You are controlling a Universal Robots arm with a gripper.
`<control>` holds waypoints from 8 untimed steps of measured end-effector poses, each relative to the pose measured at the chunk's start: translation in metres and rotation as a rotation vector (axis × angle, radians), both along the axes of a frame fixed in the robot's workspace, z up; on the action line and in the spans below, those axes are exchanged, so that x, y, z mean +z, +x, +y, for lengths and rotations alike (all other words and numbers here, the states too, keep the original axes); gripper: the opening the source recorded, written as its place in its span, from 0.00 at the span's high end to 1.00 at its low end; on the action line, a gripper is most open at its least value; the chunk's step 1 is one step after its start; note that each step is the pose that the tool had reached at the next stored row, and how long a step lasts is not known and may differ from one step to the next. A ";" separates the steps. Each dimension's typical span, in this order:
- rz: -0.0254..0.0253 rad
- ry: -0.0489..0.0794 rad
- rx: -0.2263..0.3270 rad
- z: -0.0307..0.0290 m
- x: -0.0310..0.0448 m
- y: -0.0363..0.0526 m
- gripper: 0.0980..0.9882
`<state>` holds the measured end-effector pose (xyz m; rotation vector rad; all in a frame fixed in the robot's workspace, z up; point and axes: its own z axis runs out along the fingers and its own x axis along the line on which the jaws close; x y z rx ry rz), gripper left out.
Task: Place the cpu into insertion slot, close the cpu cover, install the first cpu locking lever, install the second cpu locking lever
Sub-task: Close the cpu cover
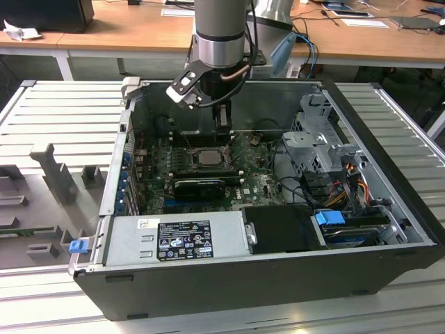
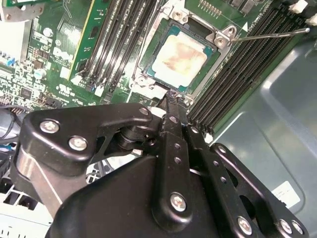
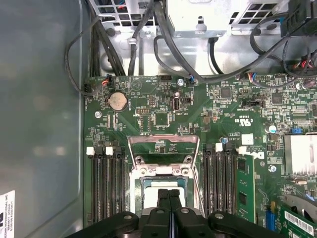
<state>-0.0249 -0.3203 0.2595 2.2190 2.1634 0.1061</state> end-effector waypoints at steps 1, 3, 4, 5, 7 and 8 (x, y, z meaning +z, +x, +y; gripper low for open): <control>0.0000 0.000 0.000 0.0000 0.0014 0.0000 0.99; -0.0001 0.000 0.000 0.0000 0.0020 0.0006 0.99; -0.0001 0.000 0.000 0.0000 0.0021 0.0017 0.99; 0.0000 0.000 0.000 0.0000 0.0022 0.0037 0.99; 0.0000 0.000 0.000 0.0001 0.0039 0.0058 0.99; 0.0000 0.000 0.000 0.0001 0.0058 0.0058 0.99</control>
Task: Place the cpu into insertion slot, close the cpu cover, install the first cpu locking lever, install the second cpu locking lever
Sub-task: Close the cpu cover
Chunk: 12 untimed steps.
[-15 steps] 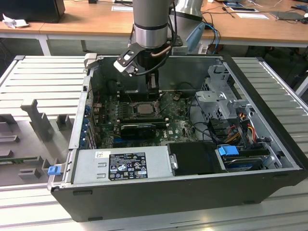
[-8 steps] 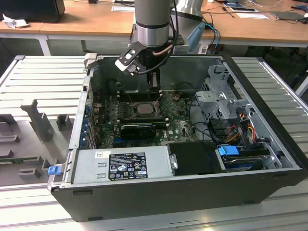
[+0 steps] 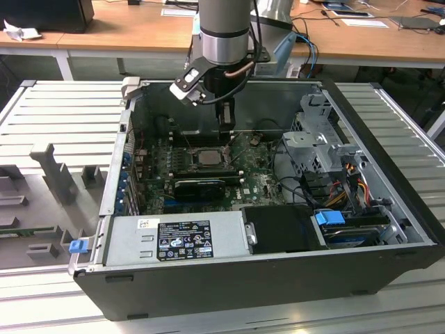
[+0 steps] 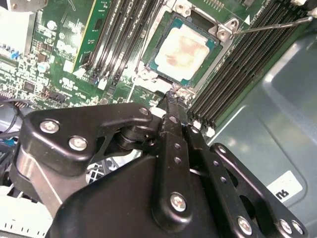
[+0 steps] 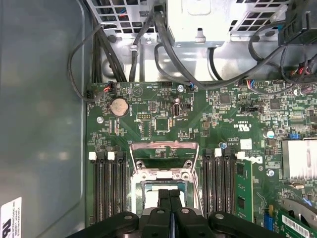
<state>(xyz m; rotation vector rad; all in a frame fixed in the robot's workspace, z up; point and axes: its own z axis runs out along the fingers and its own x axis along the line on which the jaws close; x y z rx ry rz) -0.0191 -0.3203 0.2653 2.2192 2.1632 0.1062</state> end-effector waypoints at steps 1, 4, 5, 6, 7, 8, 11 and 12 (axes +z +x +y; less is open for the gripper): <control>0.0001 0.000 0.000 0.0000 0.0018 0.0000 0.99; 0.0000 0.000 0.000 0.0000 0.0064 0.0004 0.99; 0.0000 0.000 0.000 0.0000 0.0068 0.0011 0.99; 0.0000 0.000 0.000 0.0000 0.0072 0.0029 0.99; 0.0000 0.000 0.000 0.0000 0.0076 0.0040 0.99; 0.0001 0.000 0.000 0.0000 0.0096 0.0045 0.99; 0.0000 0.000 0.000 0.0001 0.0151 0.0048 0.99; 0.0001 0.000 0.000 0.0001 0.0159 0.0053 0.99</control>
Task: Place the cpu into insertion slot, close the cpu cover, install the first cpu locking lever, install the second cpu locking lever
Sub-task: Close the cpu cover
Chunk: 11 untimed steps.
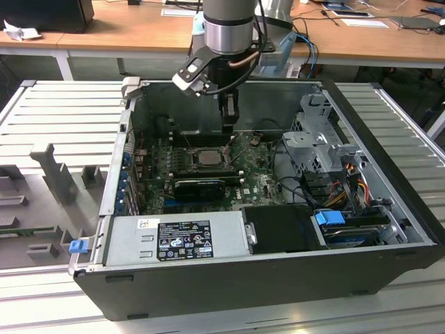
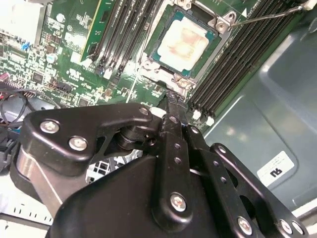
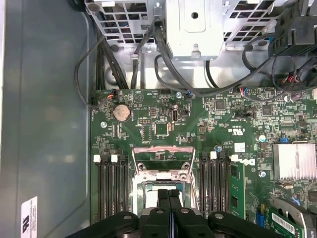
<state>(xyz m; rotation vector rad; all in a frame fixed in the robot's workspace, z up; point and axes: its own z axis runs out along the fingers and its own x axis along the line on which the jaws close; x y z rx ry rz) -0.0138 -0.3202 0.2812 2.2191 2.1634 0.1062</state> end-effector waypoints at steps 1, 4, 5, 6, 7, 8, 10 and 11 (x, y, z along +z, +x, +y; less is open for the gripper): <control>-0.0001 0.000 0.000 0.0001 0.0004 0.0010 0.99; -0.0001 0.000 0.000 0.0001 0.0007 0.0077 0.99; 0.0000 0.000 0.000 0.0001 0.0007 0.0103 0.99; -0.0001 0.000 0.000 0.0001 0.0007 0.0139 0.99; 0.0000 0.000 0.000 0.0002 0.0007 0.0155 0.99; 0.0000 0.000 0.000 0.0002 0.0007 0.0179 0.99; 0.0000 0.000 0.000 0.0003 0.0007 0.0239 0.99; 0.0001 0.000 0.000 0.0003 0.0007 0.0277 0.99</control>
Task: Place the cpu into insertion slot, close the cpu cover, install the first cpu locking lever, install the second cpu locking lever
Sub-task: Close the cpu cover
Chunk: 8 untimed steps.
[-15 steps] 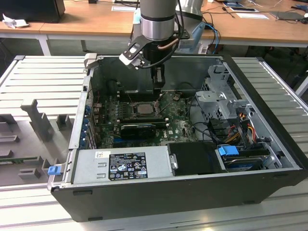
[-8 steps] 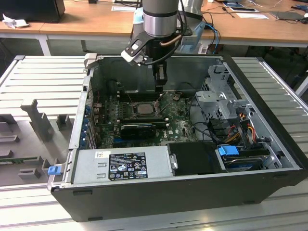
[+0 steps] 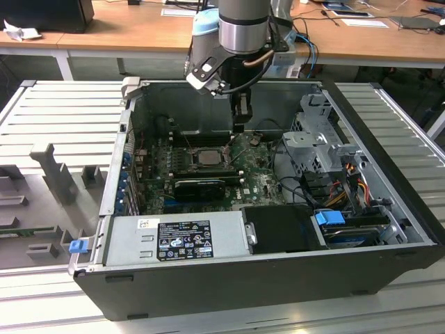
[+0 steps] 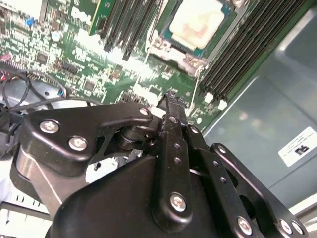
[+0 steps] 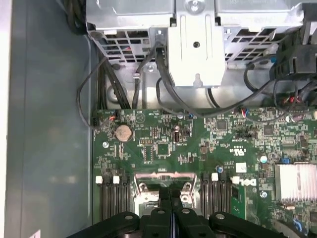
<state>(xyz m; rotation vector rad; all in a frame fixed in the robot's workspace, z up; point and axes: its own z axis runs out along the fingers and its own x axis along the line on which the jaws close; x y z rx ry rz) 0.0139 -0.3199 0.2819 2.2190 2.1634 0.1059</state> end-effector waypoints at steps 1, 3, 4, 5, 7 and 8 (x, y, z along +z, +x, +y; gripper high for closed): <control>0.0000 0.000 0.000 0.0000 0.0000 0.0019 0.99; 0.0000 0.000 0.000 0.0000 -0.0001 0.0069 0.99; 0.0000 0.000 0.000 0.0001 -0.0001 0.0101 0.99; -0.0001 0.000 0.000 0.0001 -0.0001 0.0115 0.99; -0.0001 0.000 0.000 0.0001 -0.0001 0.0139 0.99; 0.0000 0.000 0.000 0.0001 -0.0001 0.0151 0.99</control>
